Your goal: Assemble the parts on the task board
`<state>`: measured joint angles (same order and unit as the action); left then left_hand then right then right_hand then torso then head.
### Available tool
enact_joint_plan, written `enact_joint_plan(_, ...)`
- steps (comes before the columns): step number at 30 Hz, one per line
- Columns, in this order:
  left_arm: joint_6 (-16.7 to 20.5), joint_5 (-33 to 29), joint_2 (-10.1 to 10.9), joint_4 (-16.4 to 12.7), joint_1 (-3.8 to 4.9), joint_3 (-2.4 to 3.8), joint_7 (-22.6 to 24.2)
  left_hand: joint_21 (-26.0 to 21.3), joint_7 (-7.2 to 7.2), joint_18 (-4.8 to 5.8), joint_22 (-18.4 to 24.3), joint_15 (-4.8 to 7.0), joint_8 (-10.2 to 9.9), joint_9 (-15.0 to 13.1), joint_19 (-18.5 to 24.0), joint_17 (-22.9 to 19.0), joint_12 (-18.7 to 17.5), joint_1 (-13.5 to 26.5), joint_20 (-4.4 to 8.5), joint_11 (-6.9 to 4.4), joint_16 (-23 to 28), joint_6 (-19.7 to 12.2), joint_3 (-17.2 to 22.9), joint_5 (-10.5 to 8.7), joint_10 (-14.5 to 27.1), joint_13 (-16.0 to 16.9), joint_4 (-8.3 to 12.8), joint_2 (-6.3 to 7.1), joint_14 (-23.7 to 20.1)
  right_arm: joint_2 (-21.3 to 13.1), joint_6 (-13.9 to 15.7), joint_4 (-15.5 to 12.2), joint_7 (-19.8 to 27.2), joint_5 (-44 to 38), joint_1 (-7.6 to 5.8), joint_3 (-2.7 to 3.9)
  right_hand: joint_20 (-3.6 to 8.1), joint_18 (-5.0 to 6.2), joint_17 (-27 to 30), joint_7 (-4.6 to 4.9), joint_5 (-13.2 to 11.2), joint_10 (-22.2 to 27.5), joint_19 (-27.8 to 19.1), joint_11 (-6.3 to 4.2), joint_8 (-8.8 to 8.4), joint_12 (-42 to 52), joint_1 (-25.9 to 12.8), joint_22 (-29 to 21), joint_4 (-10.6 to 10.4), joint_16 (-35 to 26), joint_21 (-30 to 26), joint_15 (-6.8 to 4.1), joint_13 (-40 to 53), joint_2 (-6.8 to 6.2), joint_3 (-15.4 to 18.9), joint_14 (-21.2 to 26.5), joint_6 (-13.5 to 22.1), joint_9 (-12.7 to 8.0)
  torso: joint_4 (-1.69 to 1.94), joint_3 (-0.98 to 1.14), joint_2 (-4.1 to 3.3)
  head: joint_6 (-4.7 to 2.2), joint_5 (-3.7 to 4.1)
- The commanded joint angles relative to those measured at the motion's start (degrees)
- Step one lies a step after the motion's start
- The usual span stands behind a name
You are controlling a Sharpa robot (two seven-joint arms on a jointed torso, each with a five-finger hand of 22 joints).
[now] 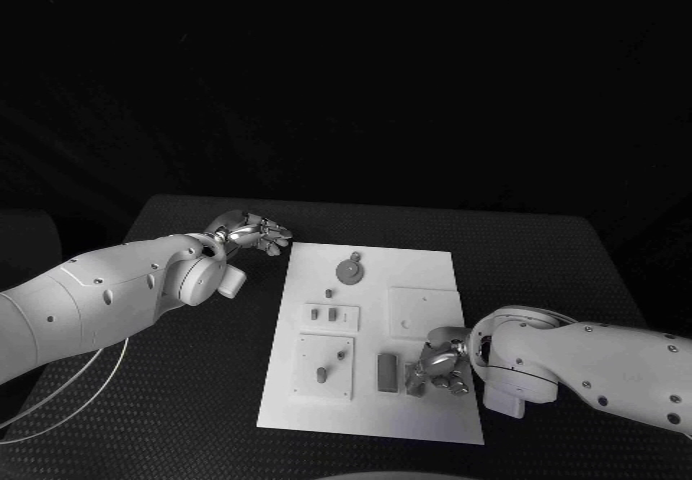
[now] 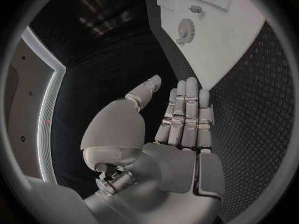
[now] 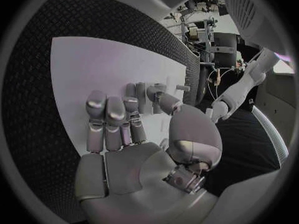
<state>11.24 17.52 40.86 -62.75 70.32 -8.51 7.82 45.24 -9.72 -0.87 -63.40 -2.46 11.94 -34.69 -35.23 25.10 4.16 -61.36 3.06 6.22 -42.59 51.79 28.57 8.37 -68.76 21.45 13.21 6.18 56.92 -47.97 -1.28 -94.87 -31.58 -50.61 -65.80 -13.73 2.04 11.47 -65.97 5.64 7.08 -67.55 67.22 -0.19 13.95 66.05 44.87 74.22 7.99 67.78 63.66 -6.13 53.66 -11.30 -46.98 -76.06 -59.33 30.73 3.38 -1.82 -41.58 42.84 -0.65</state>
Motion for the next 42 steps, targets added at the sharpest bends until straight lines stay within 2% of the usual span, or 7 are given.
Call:
enact_joint_plan(1,-0.79,0.25,-0.07,-0.12,0.06,0.03,0.28,-0.26,0.04,0.25,-0.07,-0.01,0.06,0.09,-0.4,0.07,-0.23,0.55,0.12,-0.04,0.22,-0.49,0.06,-0.26,0.48,-0.06,-0.42,-0.06,0.29,0.22,-1.57,-0.36,1.36,0.01,0.36,-0.19,0.52,3.53,-0.02,0.14,-0.43,0.15,0.11,-0.41,-0.09,-0.28,-0.07,-0.09,-0.7,-0.22,-0.26,-0.38,0.1,-0.75,0.14,0.11,0.14,-0.14,0.0,-0.01,0.0,0.02,-0.02)
enact_joint_plan(8,-0.91,0.25,-0.07,-0.09,0.06,0.03,0.2,-0.28,0.03,0.25,-0.08,0.0,0.06,0.1,-0.4,0.09,-0.23,0.57,0.12,-0.03,0.24,-0.52,0.07,-0.25,0.5,-0.06,-0.46,-0.07,0.29,0.19,-0.57,-0.34,2.3,0.09,0.36,-0.19,0.68,3.53,-0.11,0.1,-2.4,0.16,0.03,-0.46,0.04,-0.34,0.06,-0.14,-2.47,-0.3,-0.3,-0.44,0.15,-1.33,0.44,0.13,0.13,-0.29,-0.03,0.0,0.0,0.04,-0.12)
enact_joint_plan(19,-0.87,0.25,-0.06,-0.06,0.05,0.03,0.16,-0.31,0.01,0.25,-0.09,0.0,0.05,0.11,-0.41,0.13,-0.24,0.6,0.13,-0.02,0.26,-0.57,0.07,-0.24,0.53,-0.07,-0.52,-0.08,0.3,-0.22,-1.76,-0.47,2.96,-0.77,0.36,-0.18,0.75,3.53,-0.15,0.09,-2.7,0.16,0.0,-0.47,0.04,-0.35,0.36,-0.14,-2.73,-0.32,-0.3,-0.46,0.18,-1.71,0.45,0.13,0.21,-0.35,-0.01,-0.03,0.02,-0.05,-0.08)
enact_joint_plan(24,-0.95,0.25,-0.04,-0.09,0.05,0.03,0.13,-0.32,0.01,0.25,-0.1,0.0,0.05,0.12,-0.41,0.14,-0.24,0.6,0.13,-0.01,0.27,-0.58,0.08,-0.23,0.55,-0.07,-0.54,-0.09,0.3,-0.53,-3.58,-0.29,3.41,-1.09,0.36,-0.18,0.94,3.53,-0.28,0.11,-3.03,0.25,-0.06,-0.45,0.15,-0.32,2.57,-0.01,-0.82,-0.31,-0.12,-0.47,0.31,-2.78,1.99,0.16,0.42,-0.38,0.01,-0.02,0.03,-0.08,-0.1)
enact_joint_plan(26,-0.89,0.25,-0.02,-0.06,0.05,0.02,0.13,-0.32,0.01,0.25,-0.1,0.0,0.05,0.12,-0.42,0.15,-0.24,0.6,0.13,-0.01,0.27,-0.59,0.09,-0.23,0.55,-0.07,-0.55,-0.09,0.3,-0.61,-3.77,-0.14,3.4,-1.48,0.36,-0.18,0.96,3.53,-0.38,0.22,-3.01,0.42,-0.28,-0.4,0.23,-0.31,4.27,0.03,1.14,-0.37,-0.1,-0.42,0.42,-2.33,4.56,0.3,0.73,-0.36,-0.02,0.0,0.01,-0.08,-0.08)
enact_joint_plan(34,-0.99,0.25,-0.08,-0.14,0.05,0.02,0.13,-0.33,0.0,0.24,-0.11,0.01,0.05,0.13,-0.42,0.17,-0.23,0.57,0.14,-0.01,0.28,-0.6,0.11,-0.22,0.57,-0.08,-0.56,-0.1,0.32,-0.34,-3.41,0.35,2.96,-3.73,0.36,-0.19,0.95,3.53,-0.52,0.15,-4.06,0.5,-0.52,-0.42,0.51,-0.32,7.48,-0.05,3.55,-0.44,-0.24,-0.45,0.52,-1.24,6.7,0.38,0.71,-0.36,-0.01,0.02,-0.01,-0.05,-0.08)
enact_joint_plan(42,-1.02,0.25,-0.08,-0.06,0.05,0.02,0.11,-0.35,0.0,0.24,-0.12,0.01,0.06,0.14,-0.43,0.2,-0.23,0.57,0.14,-0.01,0.3,-0.62,0.11,-0.22,0.58,-0.08,-0.58,-0.11,0.33,-0.19,-2.94,0.67,2.76,-3.97,0.36,-0.19,0.91,3.53,-0.55,0.09,-4.22,0.44,-0.48,-0.47,0.67,-0.34,7.65,-0.11,3.26,-0.45,-0.28,-0.48,0.52,-0.91,6.85,0.35,0.54,-0.32,-0.01,0.01,-0.03,-0.05,-0.01)
